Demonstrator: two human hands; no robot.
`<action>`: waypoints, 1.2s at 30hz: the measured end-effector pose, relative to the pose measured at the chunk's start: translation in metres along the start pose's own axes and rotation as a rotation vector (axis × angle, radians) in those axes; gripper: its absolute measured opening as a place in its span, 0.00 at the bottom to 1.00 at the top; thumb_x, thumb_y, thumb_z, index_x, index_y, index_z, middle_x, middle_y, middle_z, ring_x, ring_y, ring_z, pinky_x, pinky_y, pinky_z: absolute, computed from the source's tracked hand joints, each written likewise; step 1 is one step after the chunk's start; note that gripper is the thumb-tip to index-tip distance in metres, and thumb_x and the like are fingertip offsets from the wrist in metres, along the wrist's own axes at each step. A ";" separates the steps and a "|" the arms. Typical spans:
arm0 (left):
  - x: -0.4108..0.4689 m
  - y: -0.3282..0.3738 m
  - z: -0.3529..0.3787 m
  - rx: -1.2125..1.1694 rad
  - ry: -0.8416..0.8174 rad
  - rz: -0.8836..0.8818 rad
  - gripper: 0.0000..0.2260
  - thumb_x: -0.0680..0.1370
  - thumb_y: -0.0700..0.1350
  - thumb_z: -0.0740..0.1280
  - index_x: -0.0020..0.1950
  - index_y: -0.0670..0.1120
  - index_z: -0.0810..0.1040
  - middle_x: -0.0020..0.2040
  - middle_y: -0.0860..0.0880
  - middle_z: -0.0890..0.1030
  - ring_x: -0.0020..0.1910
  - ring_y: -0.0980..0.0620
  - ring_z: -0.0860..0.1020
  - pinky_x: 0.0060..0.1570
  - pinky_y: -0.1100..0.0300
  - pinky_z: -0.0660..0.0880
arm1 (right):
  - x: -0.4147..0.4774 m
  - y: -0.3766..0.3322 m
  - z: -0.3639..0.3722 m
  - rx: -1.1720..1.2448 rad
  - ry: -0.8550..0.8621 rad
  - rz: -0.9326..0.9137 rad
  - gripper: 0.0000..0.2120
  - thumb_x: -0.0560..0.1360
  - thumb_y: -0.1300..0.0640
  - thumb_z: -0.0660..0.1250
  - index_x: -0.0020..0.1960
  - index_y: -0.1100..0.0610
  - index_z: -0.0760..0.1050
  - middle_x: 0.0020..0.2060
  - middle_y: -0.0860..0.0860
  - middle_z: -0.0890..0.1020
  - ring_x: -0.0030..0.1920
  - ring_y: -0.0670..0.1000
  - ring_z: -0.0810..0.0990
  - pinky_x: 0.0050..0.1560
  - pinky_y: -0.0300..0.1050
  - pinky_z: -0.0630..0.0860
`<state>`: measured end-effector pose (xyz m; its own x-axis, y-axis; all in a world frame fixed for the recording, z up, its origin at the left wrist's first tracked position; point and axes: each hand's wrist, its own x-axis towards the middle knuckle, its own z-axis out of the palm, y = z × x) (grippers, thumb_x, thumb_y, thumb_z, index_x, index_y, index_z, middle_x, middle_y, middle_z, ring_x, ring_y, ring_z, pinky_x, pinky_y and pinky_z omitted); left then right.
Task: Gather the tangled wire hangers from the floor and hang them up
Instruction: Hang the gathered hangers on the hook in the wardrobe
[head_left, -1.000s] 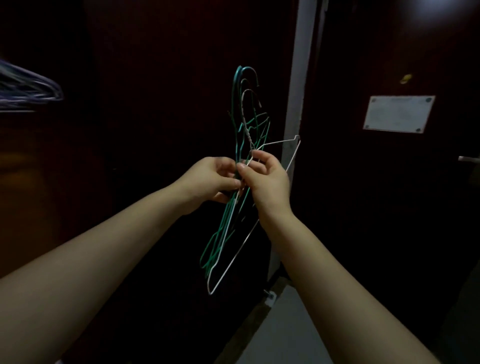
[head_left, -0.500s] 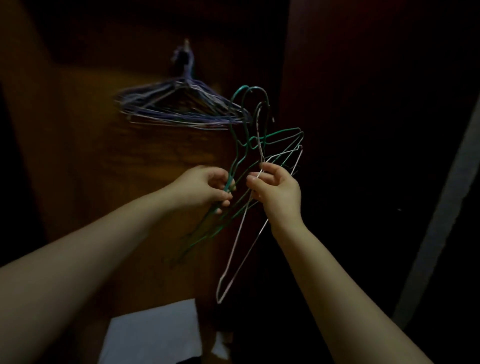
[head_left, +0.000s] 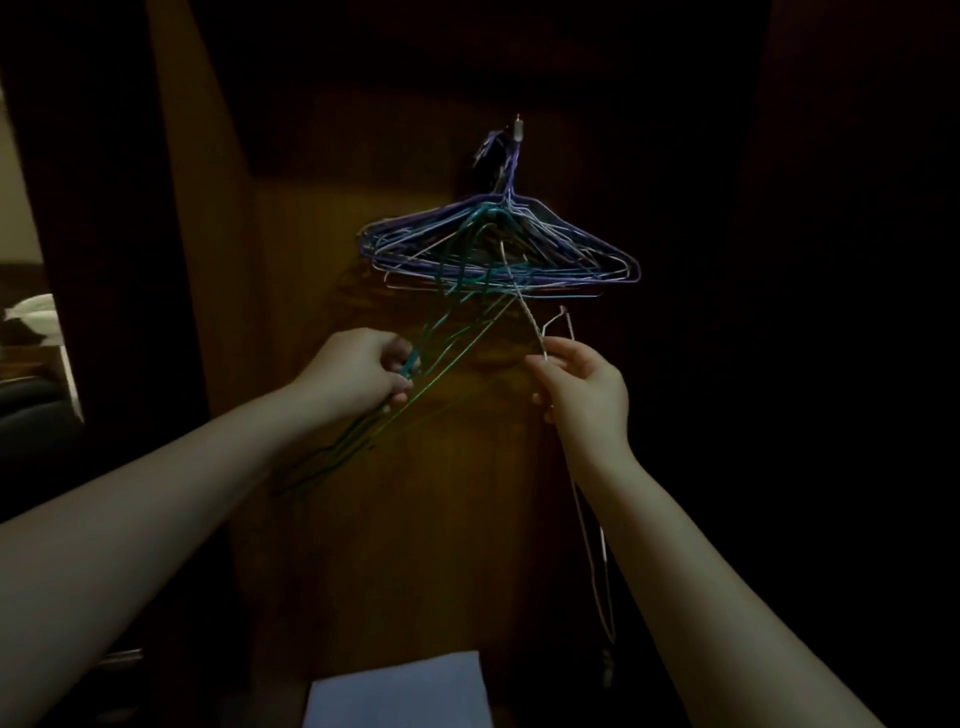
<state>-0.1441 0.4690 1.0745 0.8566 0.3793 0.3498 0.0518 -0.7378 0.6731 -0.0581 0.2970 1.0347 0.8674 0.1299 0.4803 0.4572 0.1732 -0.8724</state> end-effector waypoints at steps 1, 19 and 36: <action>0.004 -0.005 -0.001 0.001 -0.007 0.000 0.15 0.76 0.34 0.64 0.62 0.43 0.74 0.43 0.52 0.74 0.39 0.55 0.77 0.39 0.62 0.77 | 0.002 0.004 0.007 -0.005 0.008 -0.005 0.13 0.76 0.59 0.67 0.60 0.55 0.77 0.46 0.51 0.82 0.37 0.44 0.78 0.32 0.32 0.71; 0.032 -0.014 0.044 -0.152 -0.136 -0.115 0.12 0.76 0.33 0.64 0.57 0.44 0.76 0.43 0.48 0.77 0.37 0.53 0.77 0.34 0.62 0.76 | 0.018 0.036 0.017 -0.087 -0.034 -0.074 0.08 0.78 0.57 0.64 0.54 0.47 0.74 0.46 0.46 0.80 0.41 0.42 0.78 0.36 0.33 0.72; -0.004 0.017 0.063 -0.183 0.019 -0.289 0.10 0.77 0.32 0.61 0.54 0.43 0.76 0.41 0.46 0.75 0.36 0.53 0.75 0.36 0.60 0.75 | 0.055 0.034 -0.067 -0.205 0.018 -0.215 0.13 0.79 0.60 0.62 0.62 0.55 0.75 0.52 0.45 0.79 0.52 0.43 0.77 0.47 0.29 0.71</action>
<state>-0.1146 0.4196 1.0434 0.8101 0.5696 0.1388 0.1961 -0.4864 0.8514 0.0185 0.2446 1.0259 0.7489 0.0936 0.6560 0.6593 -0.0059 -0.7519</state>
